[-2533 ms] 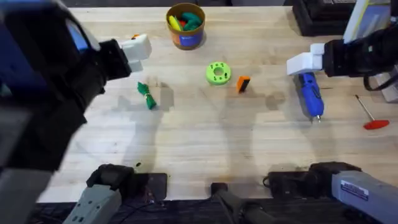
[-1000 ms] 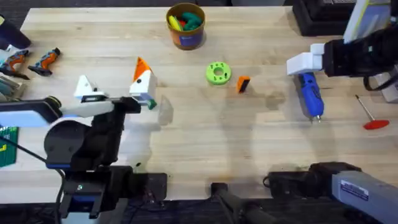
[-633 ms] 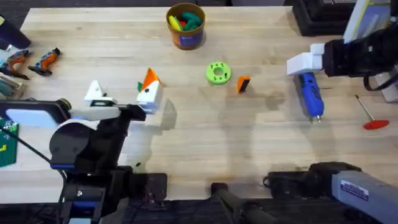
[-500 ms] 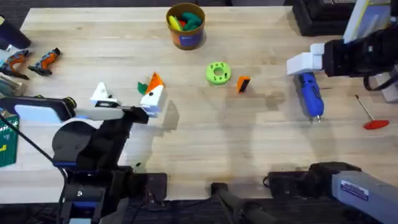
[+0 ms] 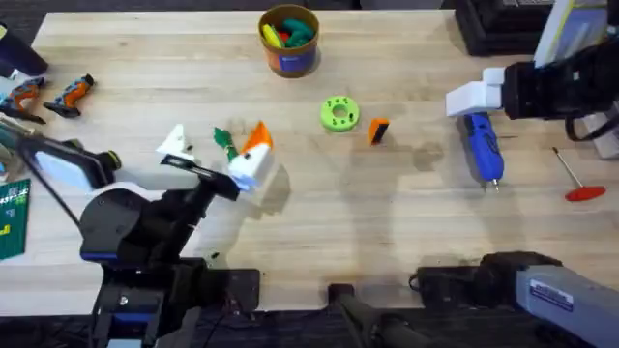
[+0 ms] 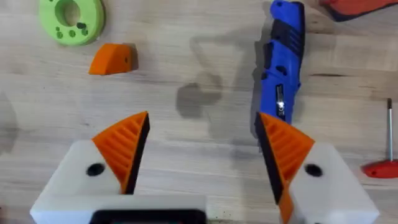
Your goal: Pick up the gripper from the table and insert it into the empty holder that is missing its gripper. Then pick up a screw, insert it into the mounting hole, and use the screwdriver to tighten it. Finally, clean up the table by picking up the vegetable and placing it into the bucket.
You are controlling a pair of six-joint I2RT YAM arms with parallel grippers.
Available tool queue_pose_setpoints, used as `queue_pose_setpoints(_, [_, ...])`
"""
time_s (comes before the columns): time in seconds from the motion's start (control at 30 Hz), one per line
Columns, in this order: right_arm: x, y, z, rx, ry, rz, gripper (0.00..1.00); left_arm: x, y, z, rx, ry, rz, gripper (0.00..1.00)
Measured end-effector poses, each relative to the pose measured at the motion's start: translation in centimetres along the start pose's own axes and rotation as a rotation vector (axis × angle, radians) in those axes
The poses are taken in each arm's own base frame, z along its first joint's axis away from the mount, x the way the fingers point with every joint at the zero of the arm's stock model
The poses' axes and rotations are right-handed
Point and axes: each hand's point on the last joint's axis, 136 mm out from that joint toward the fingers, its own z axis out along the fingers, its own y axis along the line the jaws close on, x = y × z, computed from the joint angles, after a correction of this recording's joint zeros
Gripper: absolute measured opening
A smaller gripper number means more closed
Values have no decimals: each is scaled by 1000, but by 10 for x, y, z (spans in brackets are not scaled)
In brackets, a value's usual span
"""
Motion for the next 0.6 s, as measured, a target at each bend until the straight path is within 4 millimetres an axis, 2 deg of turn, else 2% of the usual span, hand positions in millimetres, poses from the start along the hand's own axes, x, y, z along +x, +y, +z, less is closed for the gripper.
queue_pose_setpoints(0.27, [0, 0, 0, 0, 0, 0, 980, 15, -49, -8, 296, 60, 195, 985])
queue_pose_setpoints(0.6, [0, 0, 0, 0, 0, 0, 980, 25, -74, -19, 464, 81, 274, 985])
